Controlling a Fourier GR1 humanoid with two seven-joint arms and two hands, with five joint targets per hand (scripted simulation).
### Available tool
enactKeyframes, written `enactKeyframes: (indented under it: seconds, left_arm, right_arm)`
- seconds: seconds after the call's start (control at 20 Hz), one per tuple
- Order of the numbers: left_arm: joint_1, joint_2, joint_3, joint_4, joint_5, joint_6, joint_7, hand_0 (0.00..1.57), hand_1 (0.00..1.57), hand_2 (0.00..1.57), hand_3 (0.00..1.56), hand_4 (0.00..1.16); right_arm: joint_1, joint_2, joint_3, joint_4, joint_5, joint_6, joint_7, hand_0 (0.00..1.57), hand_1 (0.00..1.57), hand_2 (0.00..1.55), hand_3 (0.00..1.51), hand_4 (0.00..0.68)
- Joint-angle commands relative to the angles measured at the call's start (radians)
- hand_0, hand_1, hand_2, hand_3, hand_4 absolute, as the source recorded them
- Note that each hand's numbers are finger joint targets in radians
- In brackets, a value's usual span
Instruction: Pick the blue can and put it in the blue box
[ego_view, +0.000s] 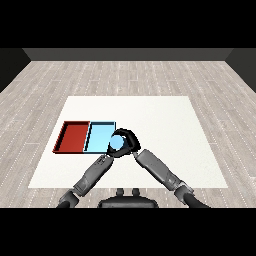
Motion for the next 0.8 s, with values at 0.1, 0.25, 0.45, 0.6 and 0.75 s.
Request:
enactKeyframes:
  seconds: [0.1, 0.25, 0.45, 0.6, 0.75]
  left_arm:
    - [-0.021, -0.035, 0.002, 0.062, 0.135, -0.062, -0.052, 0.91, 0.91, 0.94, 0.83, 0.65]
    - [-0.072, -0.036, 0.067, 0.084, 0.114, -0.068, 0.035, 1.48, 1.48, 1.46, 1.37, 0.60]
    - [-0.062, -0.036, -0.009, 0.097, 0.163, 0.000, 0.021, 1.57, 1.57, 1.54, 1.47, 0.76]
    - [-0.031, -0.036, 0.027, 0.065, 0.132, -0.053, 0.012, 1.57, 1.57, 1.52, 1.45, 1.10]
    - [0.003, -0.027, 0.065, -0.016, 0.071, -0.056, 0.061, 1.57, 1.57, 1.52, 1.45, 1.10]
  right_arm:
    - [-0.012, 0.027, 0.024, 0.049, -0.073, -0.013, -0.046, 1.44, 1.44, 1.45, 1.39, 0.583]
    - [0.039, 0.028, -0.010, -0.034, -0.022, 0.027, 0.017, 1.41, 1.41, 1.45, 1.40, 0.552]
    - [0.040, 0.028, -0.047, -0.029, -0.093, 0.060, 0.035, 1.09, 1.09, 1.12, 0.80, 0.000]
    - [0.044, 0.028, -0.076, -0.025, -0.056, 0.068, 0.039, 0.00, 0.00, 0.00, 0.00, 0.000]
    - [0.047, 0.028, -0.080, -0.028, -0.053, 0.071, 0.041, 0.00, 0.00, 0.00, 0.00, 0.000]
